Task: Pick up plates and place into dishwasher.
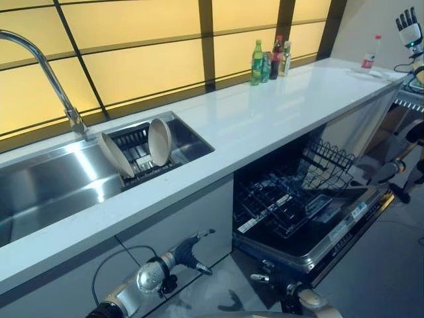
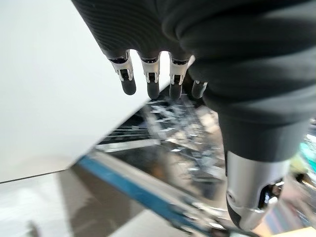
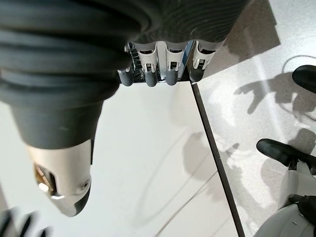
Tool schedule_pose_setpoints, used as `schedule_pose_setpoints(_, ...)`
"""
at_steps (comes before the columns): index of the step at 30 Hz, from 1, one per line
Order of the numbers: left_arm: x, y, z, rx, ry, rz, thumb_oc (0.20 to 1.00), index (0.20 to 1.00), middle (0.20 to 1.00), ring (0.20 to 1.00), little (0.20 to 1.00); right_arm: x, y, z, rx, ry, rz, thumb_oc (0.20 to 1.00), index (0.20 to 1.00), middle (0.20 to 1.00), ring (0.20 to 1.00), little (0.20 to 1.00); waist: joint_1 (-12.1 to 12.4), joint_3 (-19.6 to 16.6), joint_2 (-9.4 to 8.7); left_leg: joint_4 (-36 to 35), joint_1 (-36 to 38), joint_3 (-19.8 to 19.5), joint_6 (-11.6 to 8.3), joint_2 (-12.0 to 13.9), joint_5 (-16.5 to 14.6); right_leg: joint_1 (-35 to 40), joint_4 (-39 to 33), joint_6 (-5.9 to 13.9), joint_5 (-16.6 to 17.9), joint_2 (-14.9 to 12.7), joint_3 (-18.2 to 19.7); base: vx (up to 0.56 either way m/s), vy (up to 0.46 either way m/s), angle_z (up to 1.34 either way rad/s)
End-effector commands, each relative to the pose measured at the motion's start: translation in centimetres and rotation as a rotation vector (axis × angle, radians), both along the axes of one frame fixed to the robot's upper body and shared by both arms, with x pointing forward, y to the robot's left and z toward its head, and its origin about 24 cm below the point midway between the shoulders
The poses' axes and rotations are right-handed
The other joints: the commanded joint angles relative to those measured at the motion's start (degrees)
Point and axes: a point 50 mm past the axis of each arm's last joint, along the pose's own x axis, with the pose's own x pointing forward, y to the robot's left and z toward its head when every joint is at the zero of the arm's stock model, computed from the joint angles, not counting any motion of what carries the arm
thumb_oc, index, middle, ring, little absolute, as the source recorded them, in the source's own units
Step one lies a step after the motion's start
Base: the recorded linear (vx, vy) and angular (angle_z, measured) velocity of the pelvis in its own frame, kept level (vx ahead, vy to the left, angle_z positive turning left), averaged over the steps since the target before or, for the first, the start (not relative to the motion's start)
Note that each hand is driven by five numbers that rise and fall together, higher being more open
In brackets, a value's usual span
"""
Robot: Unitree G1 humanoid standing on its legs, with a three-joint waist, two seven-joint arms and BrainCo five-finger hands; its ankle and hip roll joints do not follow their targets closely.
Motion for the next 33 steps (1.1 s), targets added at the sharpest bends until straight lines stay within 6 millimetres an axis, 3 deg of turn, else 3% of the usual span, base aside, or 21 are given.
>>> schedule_pose_setpoints(1,4.5,-0.6,8.0,-0.215,-0.234,-0.099,1.000,1.000,1.000,1.000,1.000,3.4,1.5,2.1,0.080,-0.136,0.008,1.000,1.000,1.000,1.000,1.000,1.22,4.64,-0.63,0.53,1.71,1.13,1.81,-3.38,-4.93,0.73,1.59,5.69,-2.75,-5.12,1.79,0.00,0.031,0.07)
schedule_pose_setpoints(6,5.5,0.9,16.9,-0.439,-0.454,-0.133,1.000,1.000,1.000,1.000,1.000,2.7,2.6,2.4,0.167,-0.175,-0.007,1.000,1.000,1.000,1.000,1.000,2.41,3.67,-0.80,0.53,1.39,0.40,1.73,-3.59,-5.01,1.24,1.11,5.85,-2.78,-5.48,0.95,0.01,-0.010,0.15)
schedule_pose_setpoints(9,5.6,1.7,20.2,-0.527,-0.551,-0.098,1.000,1.000,1.000,1.000,1.000,2.4,3.2,2.5,0.205,-0.192,-0.019,1.000,1.000,1.000,1.000,1.000,2.74,3.16,-1.17,0.53,1.30,-0.01,1.61,-3.60,-5.07,1.42,1.01,5.93,-3.00,-5.50,0.57,0.02,-0.038,0.09)
schedule_pose_setpoints(12,5.1,3.6,24.1,-0.540,-0.811,0.026,1.000,1.000,1.000,1.000,1.000,2.2,3.4,2.7,0.234,-0.201,-0.068,1.000,1.000,1.000,1.000,1.000,3.19,2.60,-1.60,0.53,1.26,-0.78,1.42,-3.64,-5.04,1.64,0.93,5.87,-3.25,-5.27,0.48,0.04,-0.049,0.11)
schedule_pose_setpoints(16,4.9,6.7,27.7,-0.222,-1.245,0.304,1.000,1.000,1.000,1.000,1.000,1.4,3.6,2.2,0.235,-0.172,-0.075,1.000,1.000,1.000,1.000,1.000,3.39,2.14,-1.69,0.53,1.28,-1.02,1.17,-3.63,-4.97,1.85,0.90,5.74,-3.52,-4.99,0.49,0.04,-0.011,0.11)
schedule_pose_setpoints(19,5.5,10.3,29.9,0.152,-1.535,0.523,1.000,1.000,1.000,1.000,1.000,0.7,3.5,1.9,0.229,-0.140,-0.056,1.000,1.000,1.000,1.000,1.000,3.02,1.72,-1.42,0.53,1.30,-0.65,1.08,-3.57,-4.95,1.93,0.80,5.82,-3.56,-4.84,0.57,0.05,0.006,0.06)
schedule_pose_setpoints(22,6.4,14.0,30.7,0.475,-1.623,0.687,1.000,1.000,1.000,1.000,1.000,0.5,3.2,1.9,0.229,-0.125,-0.039,1.000,1.000,1.000,1.000,1.000,2.33,1.54,-1.28,0.53,1.39,-0.11,1.12,-3.50,-4.92,1.90,0.81,5.91,-3.50,-4.71,0.85,0.06,0.016,0.04)
schedule_pose_setpoints(24,6.6,15.4,30.9,0.656,-1.674,0.747,1.000,1.000,1.000,1.000,1.000,0.4,2.7,1.8,0.230,-0.118,-0.040,1.000,1.000,1.000,1.000,1.000,2.02,1.64,-1.24,0.53,1.48,0.18,1.18,-3.48,-4.90,1.82,0.86,5.91,-3.40,-4.60,1.11,0.08,0.029,0.00)
schedule_pose_setpoints(27,7.3,16.7,29.7,0.885,-1.636,0.722,1.000,1.000,1.000,1.000,1.000,0.2,2.1,1.7,0.235,-0.100,-0.034,1.000,1.000,1.000,1.000,1.000,1.36,1.81,-1.34,0.53,1.66,0.76,1.27,-3.54,-5.10,1.68,0.89,6.05,-3.27,-4.52,1.52,0.09,0.047,0.01)
schedule_pose_setpoints(33,7.9,18.0,26.8,1.150,-1.510,0.627,1.000,1.000,1.000,1.000,1.000,-0.6,0.7,1.2,0.210,-0.057,-0.006,1.000,1.000,1.000,1.000,1.000,0.40,2.59,-1.26,0.53,1.78,1.48,1.52,-3.71,-5.36,1.11,0.98,6.36,-2.93,-4.55,2.60,0.09,0.099,-0.01)
